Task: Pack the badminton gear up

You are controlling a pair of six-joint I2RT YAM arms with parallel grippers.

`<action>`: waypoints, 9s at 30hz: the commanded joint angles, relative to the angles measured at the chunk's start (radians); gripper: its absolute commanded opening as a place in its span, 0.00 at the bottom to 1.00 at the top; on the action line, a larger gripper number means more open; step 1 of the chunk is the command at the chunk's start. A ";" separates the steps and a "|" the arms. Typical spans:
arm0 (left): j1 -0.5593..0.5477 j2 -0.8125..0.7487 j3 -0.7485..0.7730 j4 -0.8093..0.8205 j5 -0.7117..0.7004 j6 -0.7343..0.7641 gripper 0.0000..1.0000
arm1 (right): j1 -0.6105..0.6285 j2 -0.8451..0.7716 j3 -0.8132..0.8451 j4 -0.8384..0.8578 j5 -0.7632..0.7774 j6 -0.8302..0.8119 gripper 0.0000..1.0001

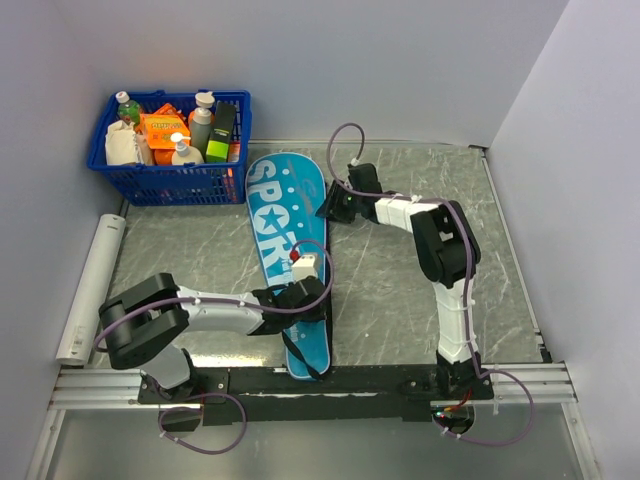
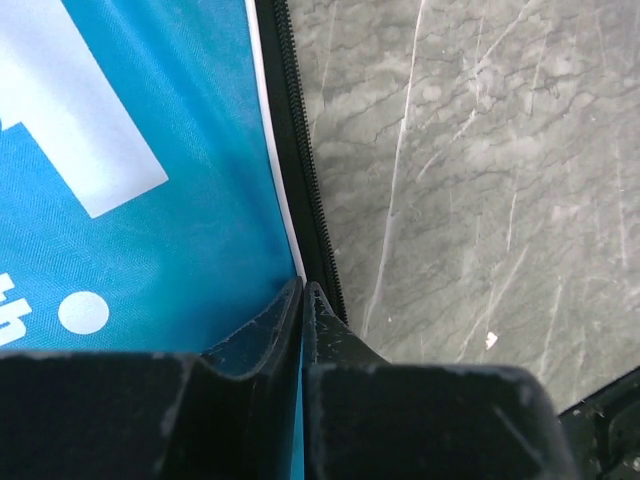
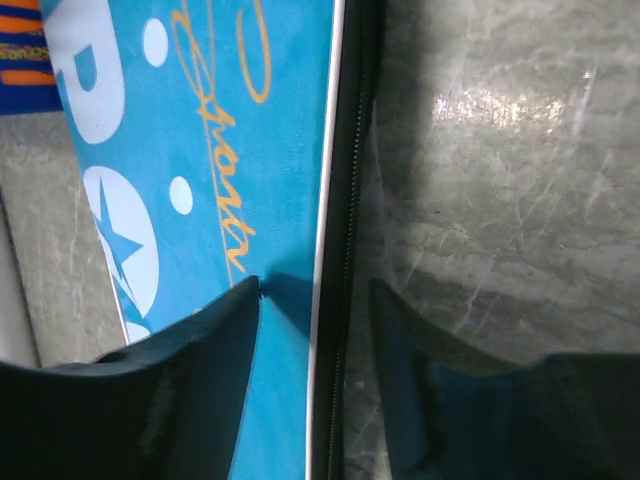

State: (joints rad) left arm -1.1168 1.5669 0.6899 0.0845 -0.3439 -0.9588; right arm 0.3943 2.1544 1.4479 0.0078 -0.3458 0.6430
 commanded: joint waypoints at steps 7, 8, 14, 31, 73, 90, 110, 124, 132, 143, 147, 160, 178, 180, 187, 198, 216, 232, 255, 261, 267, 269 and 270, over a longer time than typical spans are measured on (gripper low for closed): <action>-0.005 -0.073 -0.104 -0.045 0.071 -0.041 0.11 | -0.043 0.042 0.010 0.076 -0.019 0.158 0.00; -0.003 -0.074 -0.116 -0.042 0.074 -0.046 0.11 | -0.049 0.030 -0.033 0.089 -0.006 0.168 0.00; 0.005 -0.041 -0.132 -0.049 0.097 -0.063 0.10 | -0.126 -0.114 -0.258 0.169 0.096 0.237 0.00; 0.259 0.001 -0.014 -0.166 0.089 0.011 0.08 | -0.229 -0.609 -0.785 0.034 0.277 0.348 0.00; 0.477 -0.613 -0.202 -0.054 0.362 0.161 0.15 | -0.299 -1.046 -0.778 -0.456 0.479 0.104 0.40; 0.477 -0.548 -0.205 -0.002 0.387 0.199 0.25 | -0.310 -0.893 -0.727 -0.382 0.519 0.107 0.33; 0.477 -0.521 -0.191 -0.011 0.370 0.213 0.25 | -0.341 -0.809 -0.733 -0.312 0.504 0.107 0.31; 0.477 -0.510 -0.185 -0.015 0.358 0.219 0.25 | -0.347 -0.760 -0.741 -0.273 0.481 0.116 0.23; 0.479 -0.486 -0.188 0.012 0.314 0.226 0.23 | -0.347 -0.743 -0.750 -0.261 0.479 0.126 0.04; 0.491 -0.389 -0.112 -0.022 0.079 0.227 0.20 | -0.350 -0.781 -0.764 -0.250 0.484 0.130 0.00; 0.515 -0.355 -0.093 -0.058 -0.003 0.219 0.23 | -0.348 -0.783 -0.765 -0.239 0.461 0.130 0.00; 0.606 -0.079 -0.075 0.035 0.014 0.219 0.21 | -0.348 -0.763 -0.778 -0.209 0.433 0.118 0.00; 0.609 0.094 -0.069 0.078 0.157 0.219 0.09 | -0.106 -0.585 -0.618 -0.135 0.360 0.199 0.00; 0.609 0.094 -0.069 0.078 0.158 0.223 0.08 | -0.057 -0.556 -0.586 -0.134 0.357 0.216 0.00; 0.608 0.087 -0.072 0.077 0.164 0.232 0.08 | 0.017 -0.508 -0.474 -0.178 0.389 0.236 0.00; 0.609 0.078 -0.072 0.074 0.174 0.238 0.08 | -0.138 -0.699 -0.569 -0.351 0.470 0.141 0.42; 0.607 0.084 -0.069 0.072 0.175 0.242 0.09 | -0.265 -0.599 -0.557 -0.368 0.353 -0.040 0.43; 0.609 0.099 -0.059 0.072 0.175 0.246 0.09 | -0.275 -0.490 -0.479 -0.382 0.395 -0.100 0.40; 0.609 0.113 -0.058 0.070 0.174 0.246 0.09 | -0.273 -0.372 -0.331 -0.450 0.373 -0.206 0.15; 0.607 0.111 -0.056 0.069 0.174 0.246 0.09 | -0.270 -0.378 -0.333 -0.439 0.375 -0.209 0.00; 0.609 0.116 -0.053 0.067 0.177 0.247 0.09 | -0.217 -0.381 -0.327 -0.430 0.364 -0.206 0.00; 0.609 0.119 -0.053 0.069 0.178 0.249 0.09 | -0.192 -0.380 -0.316 -0.427 0.354 -0.194 0.00; 0.609 0.119 -0.053 0.069 0.180 0.249 0.09 | -0.157 -0.377 -0.298 -0.431 0.353 -0.190 0.00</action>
State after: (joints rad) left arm -0.4969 1.6325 0.6567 0.2909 -0.2253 -0.7254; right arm 0.1600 1.7718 1.0798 -0.4423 0.0139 0.4480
